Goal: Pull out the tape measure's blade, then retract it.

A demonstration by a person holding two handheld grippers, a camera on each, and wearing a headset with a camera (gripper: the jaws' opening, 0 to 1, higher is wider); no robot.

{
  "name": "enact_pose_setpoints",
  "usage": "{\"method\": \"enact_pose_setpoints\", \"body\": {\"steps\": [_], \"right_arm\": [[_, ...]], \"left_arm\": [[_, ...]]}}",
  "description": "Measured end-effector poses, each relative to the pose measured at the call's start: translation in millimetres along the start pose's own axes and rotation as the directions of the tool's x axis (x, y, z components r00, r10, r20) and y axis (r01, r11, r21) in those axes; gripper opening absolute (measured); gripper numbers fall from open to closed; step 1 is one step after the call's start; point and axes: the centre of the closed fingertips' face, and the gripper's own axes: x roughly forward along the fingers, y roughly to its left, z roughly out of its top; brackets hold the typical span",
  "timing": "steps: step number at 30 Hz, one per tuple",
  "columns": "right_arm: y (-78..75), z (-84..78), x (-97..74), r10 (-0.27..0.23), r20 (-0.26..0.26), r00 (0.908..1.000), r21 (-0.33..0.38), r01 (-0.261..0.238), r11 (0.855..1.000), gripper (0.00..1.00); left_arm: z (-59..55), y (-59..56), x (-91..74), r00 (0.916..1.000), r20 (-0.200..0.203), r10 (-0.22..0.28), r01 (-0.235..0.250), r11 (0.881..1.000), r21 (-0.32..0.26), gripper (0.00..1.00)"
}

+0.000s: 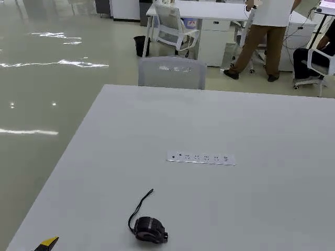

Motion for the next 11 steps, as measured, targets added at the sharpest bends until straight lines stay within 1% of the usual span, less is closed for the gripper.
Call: {"method": "enact_pose_setpoints", "body": {"steps": [3,5,8,11], "right_arm": [[0.1,0.7,-0.4,-0.003,-0.001,1.0000,0.000,0.003,1.000,1.00],[1.2,2.5,-1.4,-0.004,-0.001,1.0000,0.001,0.004,1.000,1.00],[0.6,3.1,-2.6,-0.007,-0.002,1.0000,0.000,0.007,1.000,1.00],[-0.1,2.6,-3.2,-0.006,-0.002,1.0000,-0.003,0.006,1.000,1.00]], "left_arm": [[1.3,0.3,-1.2,0.9999,0.011,-0.005,0.005,1.000,-0.005,0.99],[1.2,0.5,-1.6,1.0000,0.003,0.001,-0.001,1.000,0.000,0.99],[1.7,2.2,-2.1,1.0000,0.006,0.003,-0.003,1.000,-0.001,0.99],[3.5,1.0,-2.8,1.0000,0.008,0.005,-0.005,1.000,0.000,0.99]]}}
